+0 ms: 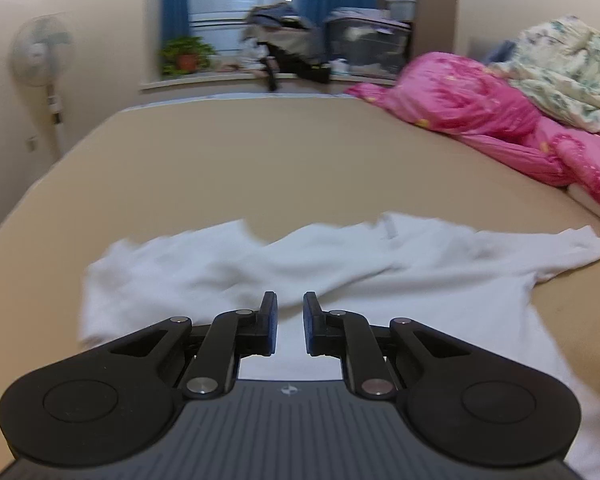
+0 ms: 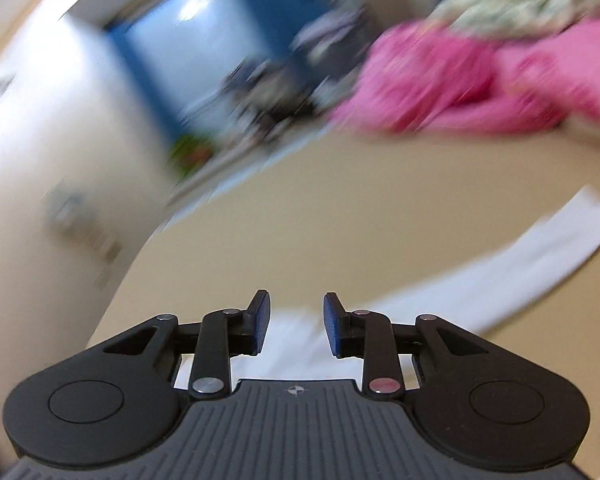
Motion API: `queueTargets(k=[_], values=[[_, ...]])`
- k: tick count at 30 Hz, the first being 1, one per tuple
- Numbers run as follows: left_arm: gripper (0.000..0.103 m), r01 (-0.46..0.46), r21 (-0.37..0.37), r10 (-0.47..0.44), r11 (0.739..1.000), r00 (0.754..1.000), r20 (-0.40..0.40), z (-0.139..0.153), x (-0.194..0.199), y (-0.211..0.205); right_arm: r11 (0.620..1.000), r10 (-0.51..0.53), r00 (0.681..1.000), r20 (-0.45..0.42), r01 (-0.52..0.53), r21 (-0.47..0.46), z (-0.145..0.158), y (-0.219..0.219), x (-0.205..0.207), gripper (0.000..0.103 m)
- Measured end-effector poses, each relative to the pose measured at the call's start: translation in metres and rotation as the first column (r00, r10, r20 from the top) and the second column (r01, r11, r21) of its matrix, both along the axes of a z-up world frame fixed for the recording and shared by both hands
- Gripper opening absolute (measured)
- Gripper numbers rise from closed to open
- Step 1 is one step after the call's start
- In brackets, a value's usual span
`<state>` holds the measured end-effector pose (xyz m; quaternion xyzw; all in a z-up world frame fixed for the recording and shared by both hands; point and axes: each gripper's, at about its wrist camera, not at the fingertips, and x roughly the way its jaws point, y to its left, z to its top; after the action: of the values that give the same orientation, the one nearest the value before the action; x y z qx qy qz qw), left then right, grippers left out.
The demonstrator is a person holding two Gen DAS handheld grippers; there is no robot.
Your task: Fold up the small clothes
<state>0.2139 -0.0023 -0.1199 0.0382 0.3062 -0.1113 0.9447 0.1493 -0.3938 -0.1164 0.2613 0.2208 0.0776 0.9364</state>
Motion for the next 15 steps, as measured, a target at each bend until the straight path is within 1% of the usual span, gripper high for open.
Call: queueTargets(k=[1, 2, 3, 4, 5, 6, 7, 8, 9, 10, 11, 12, 13, 14, 15], values=[[0.015, 0.015, 0.005, -0.015, 1.0, 1.0, 0.001, -0.001, 0.011, -0.014, 0.998, 0.053, 0.999, -0.008, -0.053, -0.023, -0.012, 0.017, -0.003, 0.03], [0.015, 0.031, 0.01, -0.031, 0.999, 1.0, 0.002, -0.004, 0.021, -0.029, 0.994, 0.076, 0.997, -0.024, -0.077, -0.078, -0.025, 0.032, -0.003, 0.028], [0.015, 0.047, 0.011, -0.047, 0.999, 0.999, -0.002, -0.008, 0.031, -0.042, 0.988, 0.071, 0.994, -0.088, -0.082, -0.133, -0.039, 0.044, 0.002, 0.022], [0.017, 0.061, 0.011, -0.061, 0.998, 0.998, -0.009, -0.013, 0.043, -0.056, 0.984, 0.084, 0.984, -0.154, -0.106, -0.143, -0.053, 0.05, 0.01, 0.018], [0.02, 0.07, 0.009, -0.07, 0.997, 0.997, -0.023, -0.02, 0.057, -0.07, 0.981, 0.125, 0.973, -0.196, -0.15, -0.119, -0.068, 0.053, 0.018, 0.013], [0.024, 0.074, 0.008, -0.074, 0.997, 0.996, -0.04, -0.026, 0.068, -0.083, 0.977, 0.147, 0.963, -0.225, -0.177, -0.12, -0.079, 0.055, 0.026, 0.01], [0.038, 0.078, 0.01, -0.078, 0.997, 0.995, -0.055, -0.032, 0.076, -0.092, 0.972, 0.134, 0.956, -0.262, -0.178, -0.152, -0.089, 0.056, 0.034, 0.01], [0.055, 0.087, 0.016, -0.085, 0.996, 0.993, -0.082, -0.041, 0.087, -0.103, 0.969, 0.11, 0.949, -0.294, -0.169, -0.182, -0.099, 0.058, 0.039, 0.01], [0.061, 0.098, 0.03, -0.094, 0.995, 0.988, -0.119, -0.051, 0.097, -0.115, 0.967, 0.104, 0.94, -0.324, -0.172, -0.189, -0.108, 0.055, 0.046, 0.01], [0.063, 0.104, 0.056, -0.095, 0.993, 0.986, -0.139, -0.059, 0.104, -0.123, 0.965, 0.112, 0.928, -0.355, -0.187, -0.185, -0.117, 0.054, 0.049, 0.01], [0.062, 0.108, 0.119, -0.089, 0.987, 0.984, -0.151, -0.07, 0.112, -0.132, 0.962, 0.12, 0.915, -0.386, -0.203, -0.182, -0.125, 0.053, 0.054, 0.01], [0.056, 0.108, 0.18, -0.079, 0.978, 0.984, -0.158, -0.079, 0.118, -0.138, 0.96, 0.124, 0.912, -0.391, -0.211, -0.187, -0.126, 0.055, 0.056, 0.009], [0.033, 0.098, 0.214, -0.063, 0.972, 0.984, -0.164, -0.085, 0.123, -0.136, 0.956, 0.128, 0.913, -0.388, -0.217, -0.195, -0.127, 0.058, 0.055, 0.009], [0.017, 0.093, 0.204, -0.057, 0.975, 0.983, -0.176, -0.087, 0.128, -0.13, 0.954, 0.13, 0.912, -0.389, -0.223, -0.203, -0.126, 0.058, 0.056, 0.009], [0.005, 0.083, 0.161, -0.054, 0.983, 0.982, -0.18, -0.083, 0.133, -0.12, 0.952, 0.132, 0.911, -0.392, -0.226, -0.206, -0.124, 0.056, 0.059, 0.009]])
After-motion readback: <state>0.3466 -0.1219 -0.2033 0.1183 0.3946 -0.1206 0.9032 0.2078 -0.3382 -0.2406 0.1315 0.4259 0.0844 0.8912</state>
